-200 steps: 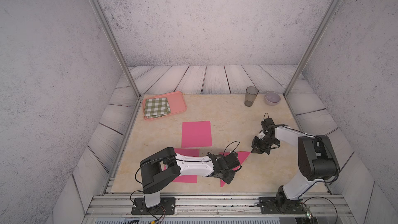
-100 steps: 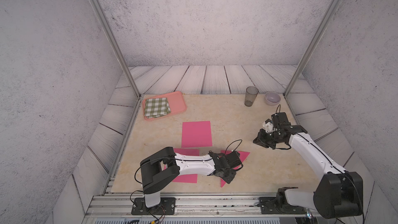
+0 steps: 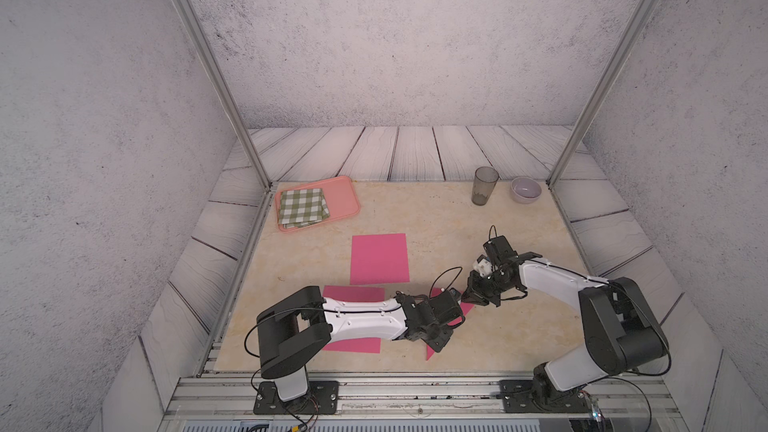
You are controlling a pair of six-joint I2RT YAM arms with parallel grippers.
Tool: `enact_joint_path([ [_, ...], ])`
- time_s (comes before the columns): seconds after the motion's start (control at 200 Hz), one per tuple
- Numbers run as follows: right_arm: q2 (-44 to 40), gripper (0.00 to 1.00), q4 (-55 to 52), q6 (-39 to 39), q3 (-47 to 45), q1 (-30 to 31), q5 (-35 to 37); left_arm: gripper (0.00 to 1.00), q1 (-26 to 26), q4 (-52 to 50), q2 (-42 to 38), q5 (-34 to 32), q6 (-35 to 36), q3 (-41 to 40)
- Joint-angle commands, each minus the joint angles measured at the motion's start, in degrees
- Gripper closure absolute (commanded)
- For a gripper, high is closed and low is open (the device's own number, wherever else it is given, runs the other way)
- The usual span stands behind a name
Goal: Fold the square paper diagonally
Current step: Fold the paper at the center of the board.
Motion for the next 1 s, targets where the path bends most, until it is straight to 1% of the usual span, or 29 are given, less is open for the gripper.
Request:
enact_joint_path([
  [0.0,3.5,0.88,2.69,0.31,-0.63,0.04,1.72,1.0,-0.42,0.45,-2.5,-1.27,0.81,-1.42],
  [0.165,6.03,0.89,2.37,-0.08,-0.64,-0.03,4.8,1.0,-0.41,0.16,-6.82,-2.66,1.09,-2.86],
  [0.43,6.4,0.9,-1.26,-1.92,1.53,-1.02,9.79,0.93,0.15,-2.94,-16.8,-8.46,-0.65,-5.72],
  [0.525,5.68,0.9,-3.05,-3.18,2.53,-2.31,11.22,0.88,1.0,-4.62,-20.31,-9.9,-1.7,-7.18],
  [0.636,4.71,0.9,-4.83,-4.73,3.56,-4.54,12.2,0.84,2.0,-5.32,-24.15,-10.85,-2.84,-9.39],
  [0.806,3.98,0.9,-6.35,-6.76,5.33,-9.04,12.73,0.82,3.0,-3.71,-29.59,-12.98,-5.25,-13.98],
  [0.996,6.01,0.9,-4.81,-7.47,7.3,-15.79,11.22,0.82,5.18,-5.19,-32.5,-13.93,-9.22,-16.86],
])
